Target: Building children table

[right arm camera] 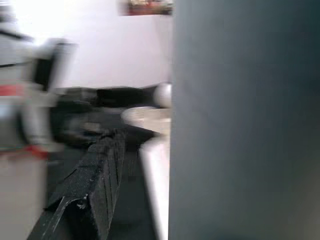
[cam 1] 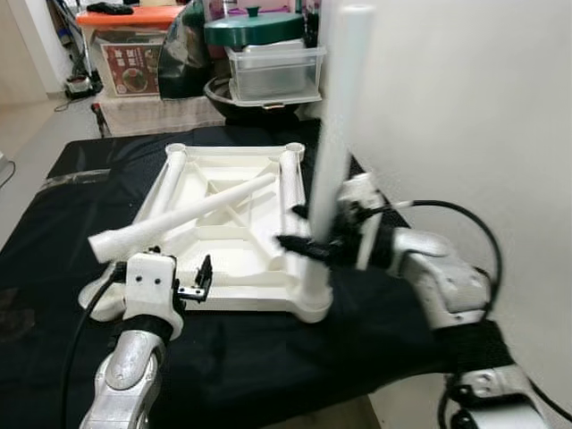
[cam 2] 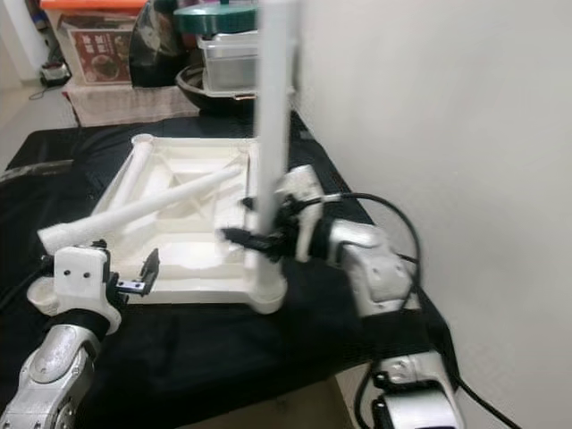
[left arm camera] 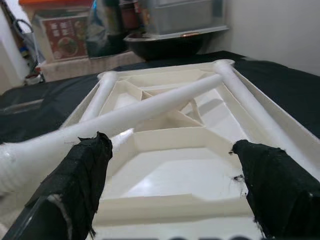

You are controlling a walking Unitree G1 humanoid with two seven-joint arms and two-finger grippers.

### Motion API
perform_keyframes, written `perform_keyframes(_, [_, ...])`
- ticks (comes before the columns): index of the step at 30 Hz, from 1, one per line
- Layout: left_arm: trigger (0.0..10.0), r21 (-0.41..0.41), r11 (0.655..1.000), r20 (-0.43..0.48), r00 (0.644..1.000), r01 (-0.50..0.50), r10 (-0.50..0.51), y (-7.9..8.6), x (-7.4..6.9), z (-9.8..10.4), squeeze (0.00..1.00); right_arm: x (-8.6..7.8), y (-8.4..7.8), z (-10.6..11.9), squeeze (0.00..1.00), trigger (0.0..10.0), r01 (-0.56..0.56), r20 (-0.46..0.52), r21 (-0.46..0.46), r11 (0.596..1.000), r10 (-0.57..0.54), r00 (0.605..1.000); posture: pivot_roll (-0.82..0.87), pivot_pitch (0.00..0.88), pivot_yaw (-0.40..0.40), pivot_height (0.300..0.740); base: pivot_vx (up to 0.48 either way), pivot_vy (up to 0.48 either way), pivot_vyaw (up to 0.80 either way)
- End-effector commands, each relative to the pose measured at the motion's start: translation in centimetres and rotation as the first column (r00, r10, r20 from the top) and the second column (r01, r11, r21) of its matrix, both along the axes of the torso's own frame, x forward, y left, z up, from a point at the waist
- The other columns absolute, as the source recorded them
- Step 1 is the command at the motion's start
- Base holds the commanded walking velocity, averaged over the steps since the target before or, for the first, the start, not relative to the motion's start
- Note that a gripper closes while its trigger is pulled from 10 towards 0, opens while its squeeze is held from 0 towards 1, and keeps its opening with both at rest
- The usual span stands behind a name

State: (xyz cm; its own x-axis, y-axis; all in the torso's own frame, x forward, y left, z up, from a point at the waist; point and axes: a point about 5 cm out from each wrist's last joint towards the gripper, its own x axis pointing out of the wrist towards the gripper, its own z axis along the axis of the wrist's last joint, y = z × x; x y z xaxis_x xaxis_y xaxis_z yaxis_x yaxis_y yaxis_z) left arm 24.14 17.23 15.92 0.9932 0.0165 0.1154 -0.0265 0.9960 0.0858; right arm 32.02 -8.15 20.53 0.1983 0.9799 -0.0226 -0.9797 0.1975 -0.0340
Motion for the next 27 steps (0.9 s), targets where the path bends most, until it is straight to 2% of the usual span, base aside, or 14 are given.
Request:
perform_keyframes(1, [10.0,0.004,1.0,-0.024,1.0,-0.017,0.017,0.2,0.0,-0.5,0.0,-1.0,1.9,-0.2,0.0,10.0,-0.154,0.011,0.005,0.988,0.154,0.988,0.09,0.0,-0.089,0.74,0.0,0.0,0.0])
perform_keyframes(5, [10.0,0.005,1.0,-0.024,0.999,-0.029,0.029,0.6,-0.2,-0.5,0.0,-2.5,2.7,-0.6,0.0,9.9,-0.315,0.041,-0.002,0.949,0.315,0.948,0.1,0.0,-0.095,0.74,0.0,0.0,0.0])
perform_keyframes(8, [10.0,0.005,0.999,-0.028,0.999,-0.033,0.033,0.8,-0.3,-0.6,0.0,-3.1,2.4,-0.7,0.0,8.1,-0.338,0.046,0.002,0.941,0.337,0.94,0.09,0.0,-0.085,0.74,0.0,0.0,0.0])
perform_keyframes(10, [10.0,0.005,1.0,-0.034,0.999,-0.029,0.029,0.7,-0.2,-0.8,0.0,-2.8,1.9,-0.9,0.0,1.3,-0.238,0.051,0.031,0.971,0.236,0.97,0.07,0.0,-0.079,0.74,0.0,0.0,0.0])
perform_keyframes(16, [10.0,0.005,1.0,-0.043,0.999,-0.023,0.023,0.7,0.0,-1.0,0.0,-0.6,0.5,-1.5,0.0,0.0,0.213,0.03,0.077,0.974,-0.216,0.976,0.04,0.0,-0.059,0.74,0.0,0.0,0.0])
perform_keyframes(18, [10.0,0.003,1.0,-0.054,0.998,-0.014,0.014,0.6,0.0,-1.2,0.0,0.3,-1.8,-1.7,0.0,0.0,0.554,-0.01,0.077,0.829,-0.555,0.832,0.01,0.0,-0.039,0.74,0.0,0.0,0.0])
perform_keyframes(19, [10.0,0.003,1.0,-0.054,0.998,-0.014,0.014,0.6,0.0,-1.2,0.0,0.3,-1.8,-1.7,0.0,0.0,0.554,-0.01,0.077,0.829,-0.555,0.832,0.01,0.0,-0.039,0.74,0.0,0.0,0.0])
perform_keyframes(20, [10.0,0.002,1.0,-0.06,0.998,-0.009,0.009,0.6,-0.1,-1.3,0.0,0.7,-3.5,-2.0,0.0,0.0,0.73,-0.048,0.042,0.682,-0.728,0.684,0.01,0.0,-0.035,0.74,0.0,0.0,0.0])
perform_keyframes(21, [10.0,0.002,1.0,-0.06,0.998,-0.009,0.009,0.6,-0.1,-1.3,0.0,0.7,-3.5,-2.0,0.0,0.0,0.73,-0.048,0.042,0.682,-0.728,0.684,0.01,0.0,-0.035,0.74,0.0,0.0,0.0])
perform_keyframes(22, [10.0,0.002,1.0,-0.066,0.998,-0.001,0.001,0.5,-0.1,-1.5,0.0,0.7,-6.0,-2.3,0.0,0.0,0.883,-0.128,0.014,0.469,-0.875,0.466,0.01,0.0,-0.036,0.74,0.0,0.0,0.0])
perform_keyframes(23, [10.0,0.002,1.0,-0.066,0.998,-0.001,0.001,0.5,-0.1,-1.5,0.0,0.7,-6.0,-2.3,0.0,0.0,0.883,-0.128,0.014,0.469,-0.875,0.466,0.01,0.0,-0.036,0.74,0.0,0.0,0.0])
perform_keyframes(24, [10.0,0.005,1.0,-0.07,0.998,0.004,-0.004,0.5,-0.2,-1.6,0.0,0.0,-8.1,-2.6,0.0,0.0,0.956,-0.116,-0.029,0.292,-0.951,0.287,-0.01,0.0,-0.023,0.74,0.0,0.0,0.0])
perform_keyframes(25, [10.0,0.007,1.0,-0.073,0.997,0.005,-0.004,0.6,-0.1,-1.6,0.0,-1.2,-9.4,-2.6,0.0,0.0,0.983,-0.099,-0.036,0.18,-0.979,0.176,-0.01,0.0,-0.014,0.74,0.0,0.0,0.0])
perform_keyframes(27, [10.0,0.008,1.0,-0.074,0.997,0.004,-0.003,0.7,0.0,-1.6,0.0,-2.1,-10.1,-2.4,0.0,0.0,0.991,-0.079,-0.038,0.126,-0.989,0.122,-0.02,0.0,-0.014,0.74,0.0,0.0,0.0])
